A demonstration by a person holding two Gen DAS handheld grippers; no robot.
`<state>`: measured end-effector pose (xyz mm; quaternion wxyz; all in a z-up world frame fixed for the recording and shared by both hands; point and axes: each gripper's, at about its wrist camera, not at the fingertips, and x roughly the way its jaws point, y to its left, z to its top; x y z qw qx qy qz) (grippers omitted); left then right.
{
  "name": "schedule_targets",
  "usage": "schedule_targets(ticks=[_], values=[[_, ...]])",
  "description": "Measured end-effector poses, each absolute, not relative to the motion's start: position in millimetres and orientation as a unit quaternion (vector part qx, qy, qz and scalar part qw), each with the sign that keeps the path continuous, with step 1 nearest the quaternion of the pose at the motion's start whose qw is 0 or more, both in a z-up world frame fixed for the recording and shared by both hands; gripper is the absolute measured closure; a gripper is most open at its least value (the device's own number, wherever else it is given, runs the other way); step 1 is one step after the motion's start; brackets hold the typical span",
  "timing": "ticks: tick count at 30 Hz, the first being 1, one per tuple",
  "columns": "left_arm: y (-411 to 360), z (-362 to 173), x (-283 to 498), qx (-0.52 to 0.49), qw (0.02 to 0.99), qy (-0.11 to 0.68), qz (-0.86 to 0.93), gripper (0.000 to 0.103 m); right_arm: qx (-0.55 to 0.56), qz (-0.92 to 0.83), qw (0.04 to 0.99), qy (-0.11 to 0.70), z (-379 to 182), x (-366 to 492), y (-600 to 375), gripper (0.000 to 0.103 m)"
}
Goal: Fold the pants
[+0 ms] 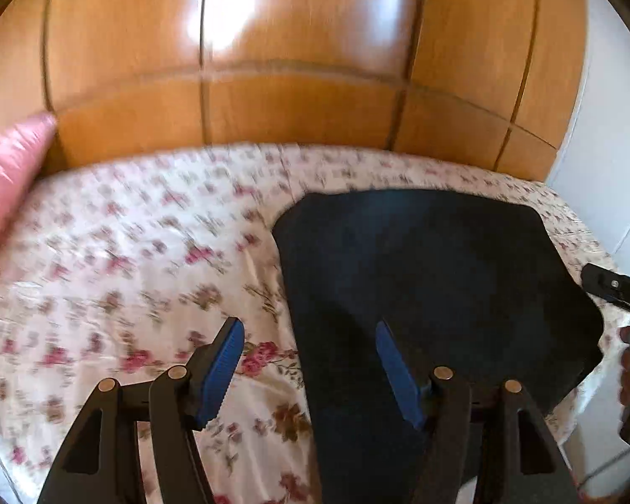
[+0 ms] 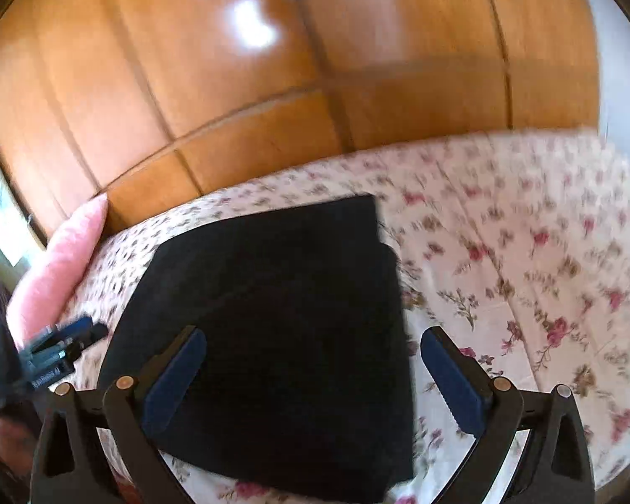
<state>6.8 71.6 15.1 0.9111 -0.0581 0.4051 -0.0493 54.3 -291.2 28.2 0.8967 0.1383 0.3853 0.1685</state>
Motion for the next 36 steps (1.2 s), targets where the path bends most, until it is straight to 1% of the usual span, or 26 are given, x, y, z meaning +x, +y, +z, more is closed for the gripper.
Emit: schedule_targets(ticks=[4,7,8,9,10,11,12,13,14,15,16,18,20,25,30,33,36], values=[[76.9,-6.0,29.5,-0.112,0.878,0.45,-0.116,0.037,0.191,0.211,0.854,0.435,-1.3,89.2,-307.5,0.0],[86.9,-18.7,43.6,-0.166,0.856,0.464,-0.158,0.036,0.246,0.263,0.802,0.476,-32.6,109.4,-310.7,0.001],[89.4,-23.1,46.1,-0.176,0.85,0.467,-0.168,0.035,0.259,0.272,0.79,0.484,-41.0,114.3,-310.6,0.002],[92.5,-28.0,49.3,-0.191,0.842,0.473,-0.178,0.035,0.265,0.275,0.79,0.48,-44.1,116.4,-310.8,0.006],[96.3,-32.5,51.5,-0.209,0.833,0.476,-0.19,0.035,0.262,0.282,0.792,0.474,-42.8,117.3,-309.3,0.011],[99.7,-36.7,52.8,-0.229,0.826,0.475,-0.202,0.036,0.254,0.292,0.791,0.474,-41.9,118.7,-305.8,0.028],[100.4,-38.4,53.8,-0.235,0.823,0.474,-0.208,0.037,0.243,0.291,0.792,0.479,-41.3,118.5,-301.1,0.029],[100.9,-38.0,53.9,-0.238,0.823,0.47,-0.213,0.046,0.236,0.293,0.794,0.478,-39.8,118.0,-297.6,0.031],[101.3,-36.1,54.6,-0.238,0.825,0.465,-0.217,0.051,0.229,0.297,0.797,0.473,-37.2,117.6,-294.8,0.036],[99.9,-32.3,53.0,-0.235,0.83,0.455,-0.219,0.059,0.225,0.296,0.8,0.471,-33.0,115.8,-293.3,0.039],[98.4,-27.6,52.4,-0.229,0.836,0.448,-0.218,0.063,0.224,0.296,0.803,0.467,-29.9,115.8,-292.9,0.04],[97.6,-20.9,59.2,-0.229,0.841,0.44,-0.217,0.067,0.222,0.299,0.811,0.451,-21.2,117.5,-293.0,0.047],[102.3,-12.1,66.1,-0.238,0.846,0.426,-0.215,0.069,0.212,0.304,0.821,0.434,-11.1,121.6,-291.7,0.05],[107.5,14.6,92.0,-0.216,0.869,0.396,-0.202,0.07,0.196,0.32,0.841,0.39,14.2,144.9,-275.2,0.052],[118.5,34.9,154.1,-0.177,0.893,0.381,-0.16,0.07,0.197,0.322,0.856,0.354,32.6,201.6,-248.2,0.052],[132.3,30.7,191.2,-0.196,0.889,0.39,-0.137,0.07,0.197,0.313,0.864,0.34,35.4,237.3,-233.2,0.052],[141.0,11.7,225.1,-0.203,0.883,0.411,-0.103,0.067,0.181,0.295,0.868,0.357,24.9,267.4,-218.4,0.053]])
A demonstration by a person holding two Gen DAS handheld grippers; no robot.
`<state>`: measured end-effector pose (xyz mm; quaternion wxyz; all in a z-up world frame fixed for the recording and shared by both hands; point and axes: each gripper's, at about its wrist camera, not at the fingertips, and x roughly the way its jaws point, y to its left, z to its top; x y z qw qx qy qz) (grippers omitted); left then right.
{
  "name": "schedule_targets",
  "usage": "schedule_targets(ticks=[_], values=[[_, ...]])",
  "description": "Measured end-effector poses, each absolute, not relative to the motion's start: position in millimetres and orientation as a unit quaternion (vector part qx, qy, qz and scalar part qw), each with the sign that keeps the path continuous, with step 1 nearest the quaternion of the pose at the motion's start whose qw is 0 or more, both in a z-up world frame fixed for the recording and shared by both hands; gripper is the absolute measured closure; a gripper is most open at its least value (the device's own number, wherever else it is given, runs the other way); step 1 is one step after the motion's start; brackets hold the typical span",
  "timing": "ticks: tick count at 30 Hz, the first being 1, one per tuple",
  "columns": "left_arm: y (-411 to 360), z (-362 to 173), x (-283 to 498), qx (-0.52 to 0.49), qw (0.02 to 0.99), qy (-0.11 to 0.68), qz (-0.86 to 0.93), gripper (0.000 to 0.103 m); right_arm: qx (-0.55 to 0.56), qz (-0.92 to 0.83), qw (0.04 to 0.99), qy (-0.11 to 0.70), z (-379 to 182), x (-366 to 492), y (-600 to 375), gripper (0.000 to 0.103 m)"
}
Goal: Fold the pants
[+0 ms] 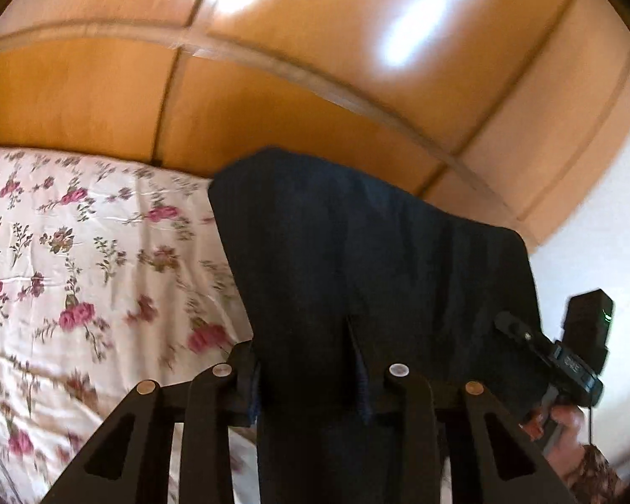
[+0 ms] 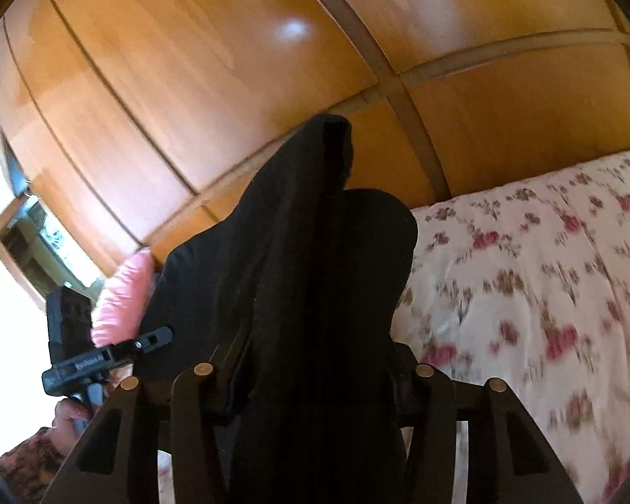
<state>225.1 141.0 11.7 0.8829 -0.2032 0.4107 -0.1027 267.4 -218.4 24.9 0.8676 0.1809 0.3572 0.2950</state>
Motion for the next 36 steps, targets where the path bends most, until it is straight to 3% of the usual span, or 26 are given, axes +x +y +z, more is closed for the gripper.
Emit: schedule_targets(ticks=[2,4,6,10,16,19,27,36], values=[[145.3,-10.8,238.6,-0.194,0.874,0.437,-0.085,0.058,0.173,0.276,0.866,0.38,10.6,280.2,-214.0,0.051],[152.8,-22.1,234.7,-0.21,0.876,0.426,-0.084,0.037,0.166,0.253,0.864,0.403,-8.5,288.2,-216.2,0.042],[161.4,-27.7,226.3,-0.23,0.878,0.413,-0.079,0.032,0.189,0.229,0.865,0.405,-21.0,289.4,-229.0,0.021],[171.3,-17.7,200.6,-0.241,0.887,0.39,-0.048,0.033,0.208,0.194,0.876,0.389,-12.2,272.8,-248.4,0.017],[136.1,12.7,106.4,-0.119,0.941,0.312,0.046,0.034,0.104,0.14,0.931,0.321,23.1,188.3,-236.1,0.014],[104.3,6.2,69.9,-0.074,0.947,0.307,0.058,0.034,0.079,0.138,0.941,0.297,26.5,138.5,-216.3,0.003],[42.1,-22.8,11.0,-0.06,0.933,0.353,0.05,0.034,0.016,0.12,0.939,0.322,1.4,55.7,-173.8,0.0],[15.3,11.2,-41.8,-0.034,0.943,0.329,0.04,0.034,0.022,0.112,0.933,0.341,9.9,-7.3,-177.5,0.0]])
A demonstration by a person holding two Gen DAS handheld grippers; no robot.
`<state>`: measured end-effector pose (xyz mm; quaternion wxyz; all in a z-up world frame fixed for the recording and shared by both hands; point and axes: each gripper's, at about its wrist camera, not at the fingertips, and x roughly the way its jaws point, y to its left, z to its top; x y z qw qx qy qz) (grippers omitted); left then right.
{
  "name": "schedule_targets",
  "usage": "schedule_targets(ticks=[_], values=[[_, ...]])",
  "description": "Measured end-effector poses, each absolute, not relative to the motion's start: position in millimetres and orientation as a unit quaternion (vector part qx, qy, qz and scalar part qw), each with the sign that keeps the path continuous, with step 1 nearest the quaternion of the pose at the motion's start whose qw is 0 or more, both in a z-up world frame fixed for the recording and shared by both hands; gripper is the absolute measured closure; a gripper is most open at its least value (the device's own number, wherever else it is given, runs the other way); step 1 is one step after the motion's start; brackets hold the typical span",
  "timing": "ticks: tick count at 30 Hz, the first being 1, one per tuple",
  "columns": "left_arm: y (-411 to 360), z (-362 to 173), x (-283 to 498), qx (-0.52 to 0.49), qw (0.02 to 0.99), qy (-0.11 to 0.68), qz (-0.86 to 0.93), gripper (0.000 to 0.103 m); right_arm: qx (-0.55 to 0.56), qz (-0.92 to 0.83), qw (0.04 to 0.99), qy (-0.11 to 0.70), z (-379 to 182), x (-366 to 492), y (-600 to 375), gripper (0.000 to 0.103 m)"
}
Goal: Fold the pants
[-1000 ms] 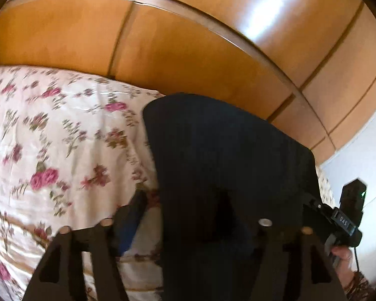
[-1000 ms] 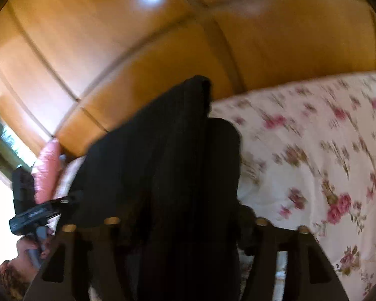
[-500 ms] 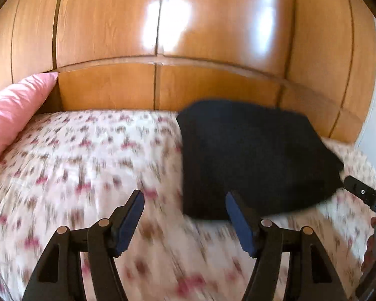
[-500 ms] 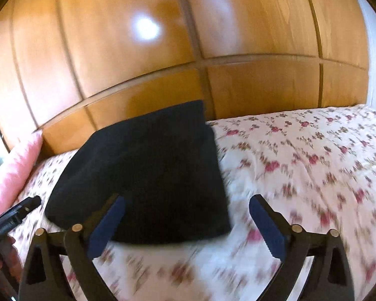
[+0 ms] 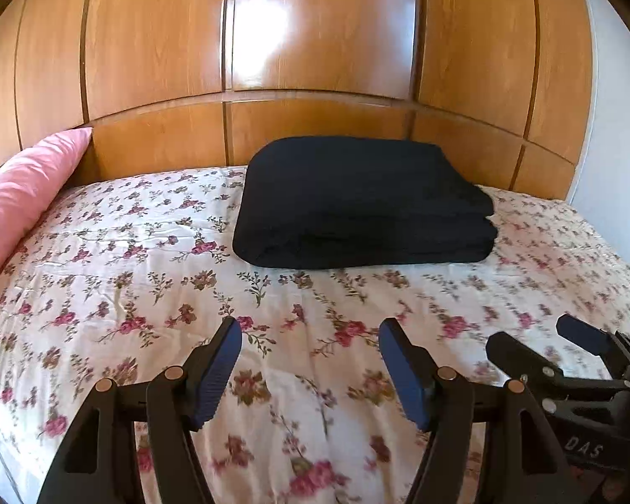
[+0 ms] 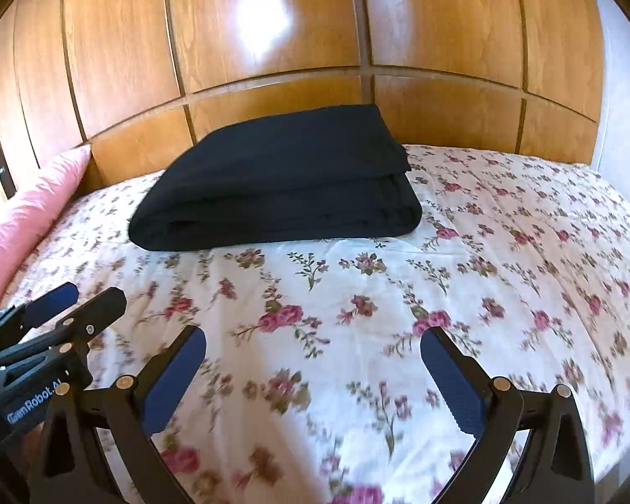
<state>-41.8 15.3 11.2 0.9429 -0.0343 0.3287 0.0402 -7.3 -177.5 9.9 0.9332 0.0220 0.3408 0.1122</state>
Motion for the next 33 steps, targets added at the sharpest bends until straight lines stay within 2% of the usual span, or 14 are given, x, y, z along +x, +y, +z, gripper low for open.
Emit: schedule_targets(ticks=[10,18,33], values=[[11.5,41.8,-70.4,-0.028,0.95,0.307,0.042,0.034,0.027,0.093,0.944,0.316,37.5,-43.1,-184.7,0.0],[5.9,40.5,-71.2,-0.052,0.946,0.319,-0.02,0.034,0.028,0.072,0.949,0.306,43.2,-50.5,-194.2,0.0],[5.5,38.8,-69.7,-0.05,0.945,0.323,-0.01,0.034,0.032,0.072,0.949,0.305,44.7,-52.0,-199.0,0.0]])
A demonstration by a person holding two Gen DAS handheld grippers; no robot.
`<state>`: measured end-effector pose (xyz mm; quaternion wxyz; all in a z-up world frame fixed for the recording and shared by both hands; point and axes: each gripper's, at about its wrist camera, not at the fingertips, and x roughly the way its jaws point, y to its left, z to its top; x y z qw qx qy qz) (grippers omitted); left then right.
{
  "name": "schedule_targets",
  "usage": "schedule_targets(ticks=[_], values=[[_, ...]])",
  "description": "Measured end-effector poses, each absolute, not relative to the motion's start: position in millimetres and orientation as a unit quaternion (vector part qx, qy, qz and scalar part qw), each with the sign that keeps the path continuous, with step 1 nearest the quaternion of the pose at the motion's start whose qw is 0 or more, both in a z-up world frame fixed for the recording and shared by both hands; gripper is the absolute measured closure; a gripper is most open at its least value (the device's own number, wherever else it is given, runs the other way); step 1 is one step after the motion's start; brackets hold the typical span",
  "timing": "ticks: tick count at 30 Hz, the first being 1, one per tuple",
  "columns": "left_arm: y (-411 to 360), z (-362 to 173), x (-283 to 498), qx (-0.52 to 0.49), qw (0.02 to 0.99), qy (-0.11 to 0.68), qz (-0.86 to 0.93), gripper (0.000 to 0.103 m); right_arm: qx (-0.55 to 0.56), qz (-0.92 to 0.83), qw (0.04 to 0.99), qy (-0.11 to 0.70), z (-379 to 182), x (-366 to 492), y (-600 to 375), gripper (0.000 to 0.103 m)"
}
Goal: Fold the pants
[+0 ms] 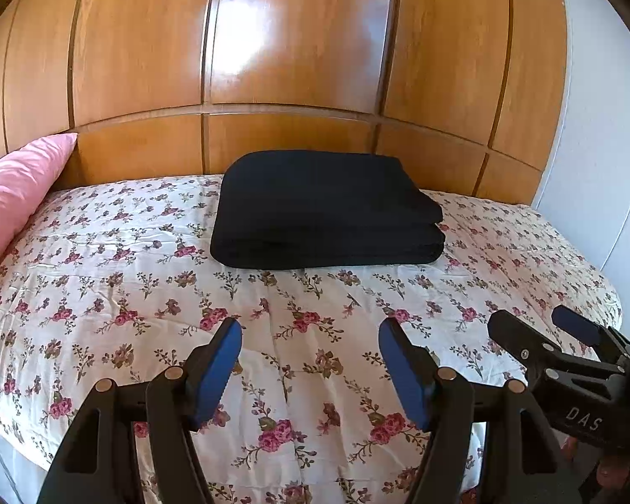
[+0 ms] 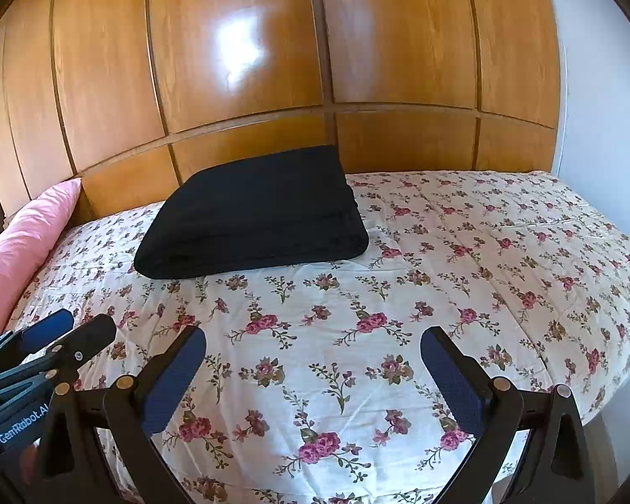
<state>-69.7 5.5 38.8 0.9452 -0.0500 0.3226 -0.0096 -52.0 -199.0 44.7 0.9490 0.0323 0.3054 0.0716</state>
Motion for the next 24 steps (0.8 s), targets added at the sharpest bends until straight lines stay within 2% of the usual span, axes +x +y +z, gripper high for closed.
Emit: schedule_targets(ticks=[24], values=[[9.3,34.2,-67.3,-0.063,0.94,0.336,-0.001,0.034,0.035,0.076,0.946,0.315,41.4,-50.1,-196.8,0.0]])
